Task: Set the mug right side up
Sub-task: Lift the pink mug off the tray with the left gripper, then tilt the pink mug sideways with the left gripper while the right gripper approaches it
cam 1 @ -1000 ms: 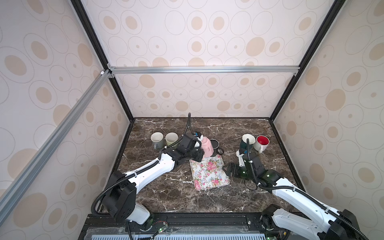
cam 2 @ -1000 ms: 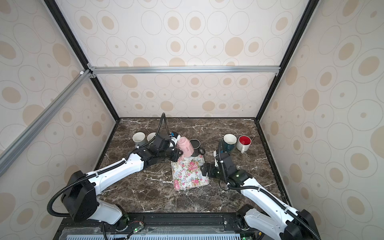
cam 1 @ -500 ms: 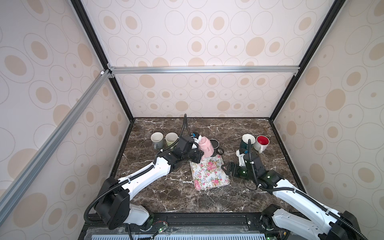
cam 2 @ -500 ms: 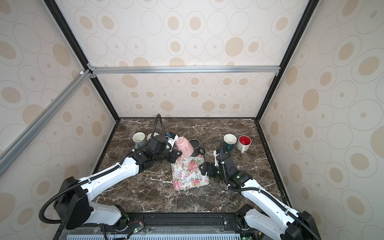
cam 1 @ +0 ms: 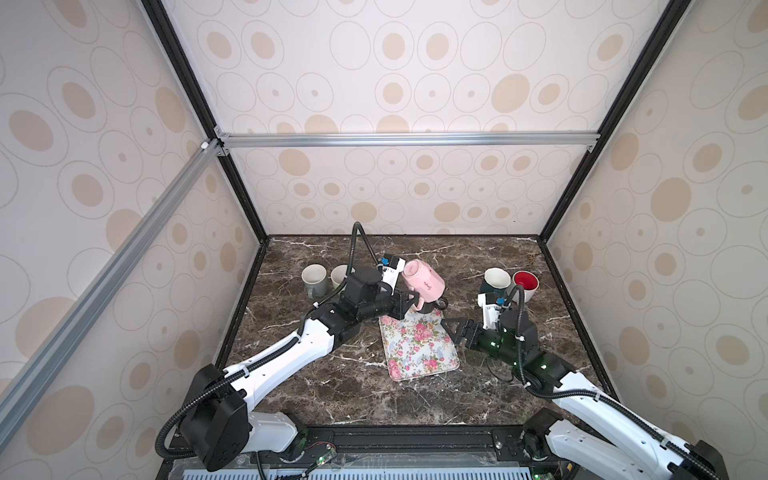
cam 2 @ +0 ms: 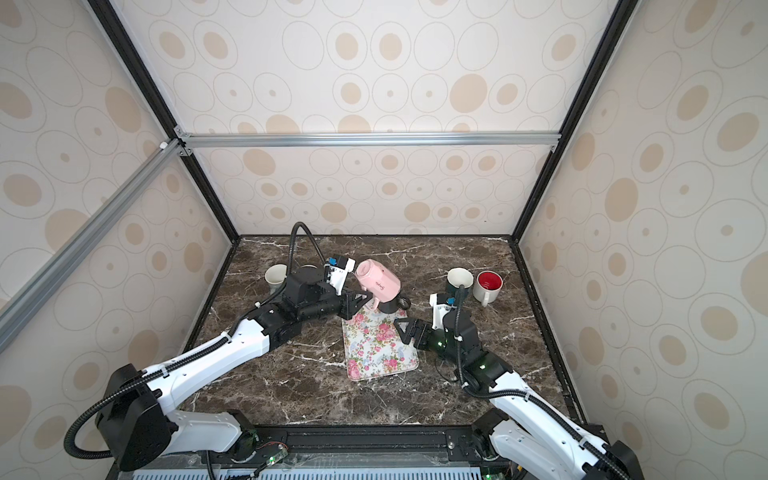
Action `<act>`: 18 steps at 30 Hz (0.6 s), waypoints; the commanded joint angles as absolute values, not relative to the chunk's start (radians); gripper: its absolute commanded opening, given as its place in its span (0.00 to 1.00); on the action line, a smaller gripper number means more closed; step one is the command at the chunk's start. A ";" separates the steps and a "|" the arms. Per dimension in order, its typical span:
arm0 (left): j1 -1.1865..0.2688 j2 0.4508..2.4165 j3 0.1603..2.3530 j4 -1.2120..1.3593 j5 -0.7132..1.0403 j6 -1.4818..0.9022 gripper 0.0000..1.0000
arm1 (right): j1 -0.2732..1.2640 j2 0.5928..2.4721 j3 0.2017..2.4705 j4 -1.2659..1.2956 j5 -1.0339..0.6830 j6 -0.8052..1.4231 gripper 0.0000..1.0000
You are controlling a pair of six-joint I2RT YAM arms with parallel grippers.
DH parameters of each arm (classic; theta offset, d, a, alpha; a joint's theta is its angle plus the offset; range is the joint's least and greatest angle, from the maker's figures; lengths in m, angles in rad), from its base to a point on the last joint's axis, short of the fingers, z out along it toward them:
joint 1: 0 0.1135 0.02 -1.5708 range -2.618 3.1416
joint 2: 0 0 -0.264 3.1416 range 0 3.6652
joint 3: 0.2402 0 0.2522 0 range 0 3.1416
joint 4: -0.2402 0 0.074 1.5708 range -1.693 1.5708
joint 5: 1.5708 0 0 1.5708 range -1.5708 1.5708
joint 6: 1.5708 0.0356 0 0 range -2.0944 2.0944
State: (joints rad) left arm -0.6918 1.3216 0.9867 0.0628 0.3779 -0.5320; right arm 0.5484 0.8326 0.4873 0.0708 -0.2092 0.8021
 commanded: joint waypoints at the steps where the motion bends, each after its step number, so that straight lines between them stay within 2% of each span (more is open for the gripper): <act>1: -0.694 1.278 1.000 0.274 0.441 -0.576 0.00 | 0.546 0.821 0.484 0.163 -0.211 0.790 0.93; 9: -0.694 1.278 0.969 0.440 0.511 -0.626 0.00 | 0.546 0.841 0.474 0.328 -0.268 0.782 0.92; 18: -0.694 1.286 0.949 0.523 0.536 -0.676 0.00 | 0.546 0.857 0.491 0.378 -0.283 0.762 0.93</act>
